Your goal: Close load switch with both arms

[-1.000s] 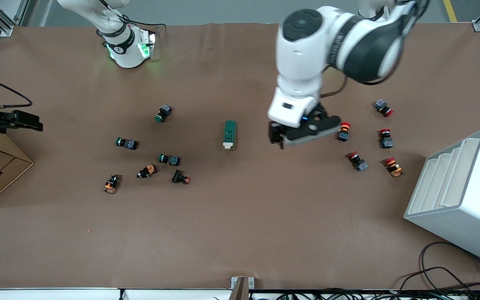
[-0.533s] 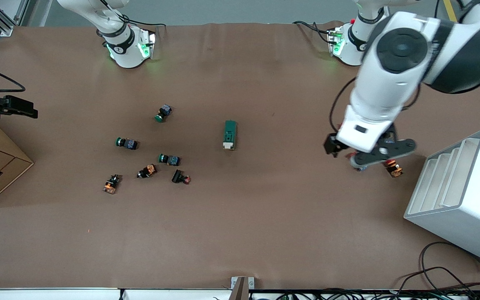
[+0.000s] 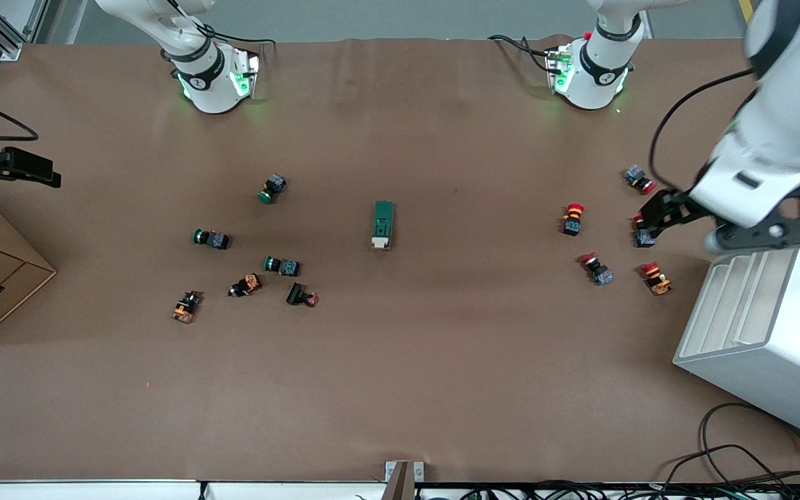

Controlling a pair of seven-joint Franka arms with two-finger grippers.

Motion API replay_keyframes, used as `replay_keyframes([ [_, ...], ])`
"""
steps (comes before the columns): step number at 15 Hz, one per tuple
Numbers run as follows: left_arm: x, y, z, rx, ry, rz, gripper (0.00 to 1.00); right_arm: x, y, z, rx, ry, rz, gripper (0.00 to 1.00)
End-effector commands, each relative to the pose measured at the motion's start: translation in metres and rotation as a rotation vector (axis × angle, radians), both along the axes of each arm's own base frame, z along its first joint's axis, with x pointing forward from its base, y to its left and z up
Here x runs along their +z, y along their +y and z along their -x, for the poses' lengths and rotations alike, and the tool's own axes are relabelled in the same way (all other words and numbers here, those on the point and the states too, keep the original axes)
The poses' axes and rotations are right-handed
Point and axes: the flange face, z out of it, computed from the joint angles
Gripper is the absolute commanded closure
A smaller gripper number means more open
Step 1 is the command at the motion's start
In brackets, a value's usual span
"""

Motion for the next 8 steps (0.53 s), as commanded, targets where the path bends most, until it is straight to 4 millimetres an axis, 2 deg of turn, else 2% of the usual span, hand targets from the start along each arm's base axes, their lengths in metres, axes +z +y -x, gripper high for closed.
replay_keyframes([
  [1,0.016,0.039,0.030,-0.024,0.056,0.034,0.00,0.008,0.004,0.020,0.003,-0.013,-0.024,0.00],
  [3,0.020,0.060,0.042,-0.043,0.075,0.051,0.00,0.012,0.005,0.028,0.006,-0.022,-0.025,0.00],
  [5,0.016,0.087,0.056,-0.066,0.096,0.095,0.00,0.014,0.004,0.041,0.003,-0.050,-0.027,0.00],
  [6,0.016,0.096,0.063,-0.060,0.101,0.105,0.00,0.017,0.004,0.048,0.004,-0.066,-0.028,0.00],
  [8,0.018,0.099,0.075,-0.056,0.100,0.096,0.00,0.016,0.004,0.055,0.005,-0.076,-0.030,0.00],
])
